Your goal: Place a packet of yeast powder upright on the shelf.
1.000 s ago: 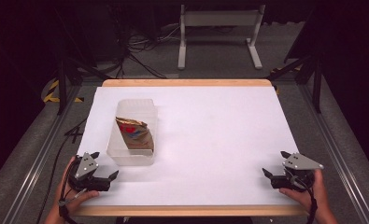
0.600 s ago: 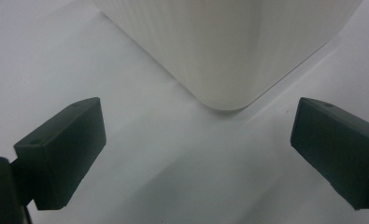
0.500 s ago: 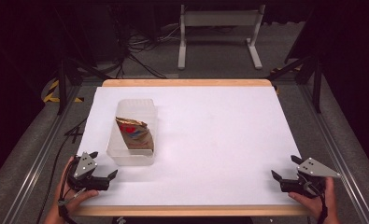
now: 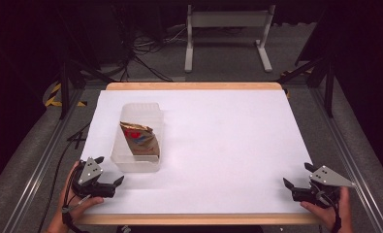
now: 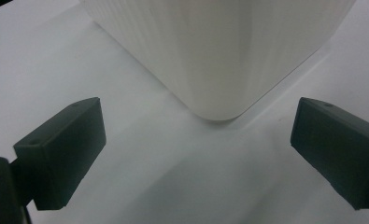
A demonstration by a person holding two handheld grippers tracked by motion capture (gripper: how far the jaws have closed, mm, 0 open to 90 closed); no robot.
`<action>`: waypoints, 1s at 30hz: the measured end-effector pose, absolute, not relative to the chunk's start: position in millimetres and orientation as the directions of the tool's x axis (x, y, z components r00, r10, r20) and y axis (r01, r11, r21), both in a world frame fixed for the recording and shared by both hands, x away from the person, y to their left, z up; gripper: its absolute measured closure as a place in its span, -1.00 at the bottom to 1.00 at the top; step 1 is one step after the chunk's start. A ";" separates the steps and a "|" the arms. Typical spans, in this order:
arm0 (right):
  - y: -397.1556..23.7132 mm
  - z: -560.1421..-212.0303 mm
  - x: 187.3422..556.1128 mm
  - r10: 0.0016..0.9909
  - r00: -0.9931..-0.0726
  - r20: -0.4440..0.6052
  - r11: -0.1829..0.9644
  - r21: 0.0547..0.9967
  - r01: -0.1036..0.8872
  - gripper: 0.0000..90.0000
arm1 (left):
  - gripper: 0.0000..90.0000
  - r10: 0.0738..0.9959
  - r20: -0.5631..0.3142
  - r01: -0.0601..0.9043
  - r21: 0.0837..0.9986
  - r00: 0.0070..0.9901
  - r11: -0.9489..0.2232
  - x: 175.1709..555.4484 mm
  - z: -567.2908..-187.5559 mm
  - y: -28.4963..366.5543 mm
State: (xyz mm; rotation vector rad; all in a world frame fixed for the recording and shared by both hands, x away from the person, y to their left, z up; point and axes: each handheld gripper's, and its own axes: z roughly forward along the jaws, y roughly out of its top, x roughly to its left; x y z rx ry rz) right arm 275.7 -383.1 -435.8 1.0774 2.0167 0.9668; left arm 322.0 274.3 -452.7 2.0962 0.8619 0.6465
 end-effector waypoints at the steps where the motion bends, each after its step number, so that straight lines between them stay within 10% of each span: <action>1: -383.1 -435.8 275.7 0.870 -0.453 -0.195 0.391 0.832 0.393 -0.78 | -0.91 0.749 0.158 0.362 0.800 0.643 -0.479 322.0 -452.7 274.3; 30: -383.8 -435.5 274.8 0.873 -0.453 -0.183 0.381 0.835 0.397 -0.78 | -0.91 0.753 0.135 0.367 0.809 0.644 -0.459 328.2 -451.6 273.8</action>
